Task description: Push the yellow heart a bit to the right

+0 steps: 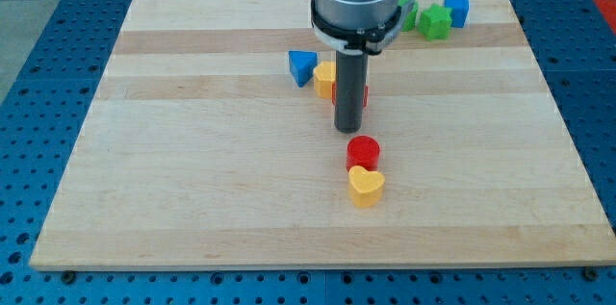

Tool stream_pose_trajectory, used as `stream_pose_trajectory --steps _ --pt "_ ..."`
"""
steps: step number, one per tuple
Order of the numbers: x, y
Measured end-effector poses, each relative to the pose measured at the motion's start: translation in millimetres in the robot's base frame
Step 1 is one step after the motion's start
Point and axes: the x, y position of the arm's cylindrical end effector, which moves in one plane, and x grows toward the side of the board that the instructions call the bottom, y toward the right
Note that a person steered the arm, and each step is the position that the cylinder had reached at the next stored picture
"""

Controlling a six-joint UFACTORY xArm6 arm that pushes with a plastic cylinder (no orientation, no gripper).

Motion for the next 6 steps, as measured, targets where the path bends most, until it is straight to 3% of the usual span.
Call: stream_pose_trajectory --steps 3,4,6 --pt "56.5 -53.4" --pt "80.1 -36.4" --pt "87.8 20.5"
